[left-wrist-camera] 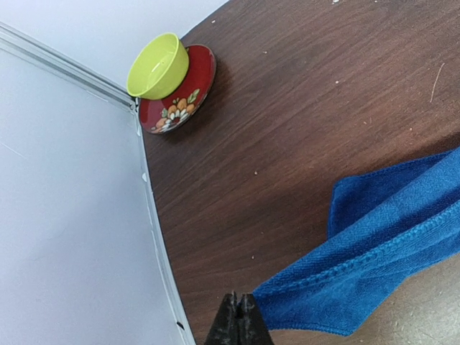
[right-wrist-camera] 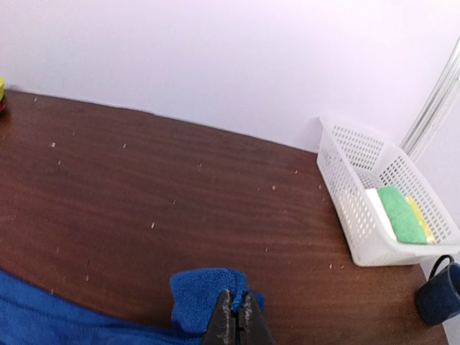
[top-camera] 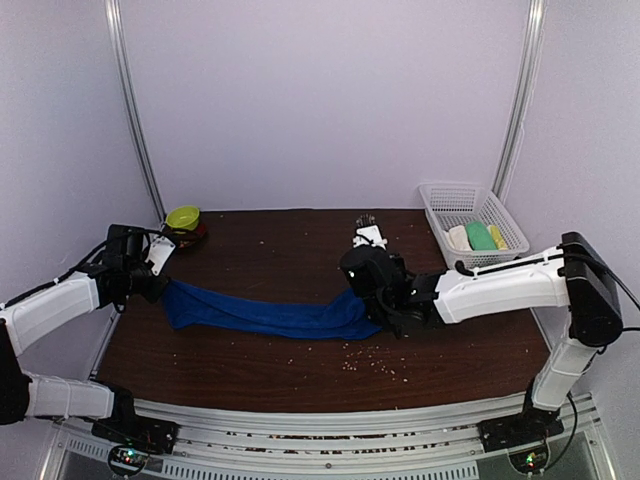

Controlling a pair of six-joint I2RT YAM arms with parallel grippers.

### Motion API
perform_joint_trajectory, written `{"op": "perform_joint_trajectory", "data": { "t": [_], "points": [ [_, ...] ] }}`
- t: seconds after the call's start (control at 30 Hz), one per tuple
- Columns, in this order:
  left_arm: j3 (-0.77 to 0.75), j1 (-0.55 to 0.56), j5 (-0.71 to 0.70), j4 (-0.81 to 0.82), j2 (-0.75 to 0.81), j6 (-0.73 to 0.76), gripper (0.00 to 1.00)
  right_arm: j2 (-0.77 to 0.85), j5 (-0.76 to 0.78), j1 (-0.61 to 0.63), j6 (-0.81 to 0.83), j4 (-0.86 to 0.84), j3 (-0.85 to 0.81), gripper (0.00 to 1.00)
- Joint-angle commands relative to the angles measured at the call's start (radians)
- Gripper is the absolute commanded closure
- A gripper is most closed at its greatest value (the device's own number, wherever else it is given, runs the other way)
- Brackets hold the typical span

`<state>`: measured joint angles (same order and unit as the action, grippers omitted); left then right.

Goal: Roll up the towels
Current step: Adjust the towel at the center of the board.

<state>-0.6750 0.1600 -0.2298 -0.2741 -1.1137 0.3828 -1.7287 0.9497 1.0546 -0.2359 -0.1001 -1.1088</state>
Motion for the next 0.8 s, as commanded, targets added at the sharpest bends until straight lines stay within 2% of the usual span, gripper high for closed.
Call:
{"op": "perform_joint_trajectory", "data": {
  "t": [0.0, 0.13, 0.27, 0.4, 0.47, 0.57, 0.67, 0.77],
  "points": [
    [0.01, -0.009, -0.017, 0.058, -0.009, -0.015, 1.0, 0.075, 0.025, 0.087, -0.164, 0.096, 0.112, 1.0],
    [0.013, -0.01, -0.022, 0.057, -0.005, -0.015, 1.0, 0.086, -0.022, 0.17, -0.312, 0.228, 0.165, 1.0],
    [0.014, -0.01, -0.02, 0.056, -0.006, -0.015, 1.0, 0.048, 0.017, 0.247, -0.448, 0.376, 0.151, 1.0],
    [0.015, -0.01, -0.016, 0.055, -0.005, -0.014, 1.0, 0.023, 0.044, 0.263, -0.582, 0.469, 0.169, 1.0],
    [0.015, -0.01, -0.013, 0.054, -0.005, -0.013, 1.0, 0.034, 0.035, 0.263, -0.62, 0.464, 0.196, 1.0],
    [0.014, -0.01, -0.006, 0.051, -0.008, -0.01, 1.0, 0.059, -0.045, 0.262, -0.583, 0.406, 0.226, 0.74],
    [0.012, -0.01, -0.005, 0.049, -0.014, -0.009, 1.0, 0.087, -0.117, 0.263, -0.474, 0.359, 0.229, 0.62],
    [0.013, -0.01, -0.008, 0.05, -0.01, -0.007, 1.0, 0.139, -0.215, 0.264, -0.32, 0.344, 0.225, 0.43]
  ]
}}
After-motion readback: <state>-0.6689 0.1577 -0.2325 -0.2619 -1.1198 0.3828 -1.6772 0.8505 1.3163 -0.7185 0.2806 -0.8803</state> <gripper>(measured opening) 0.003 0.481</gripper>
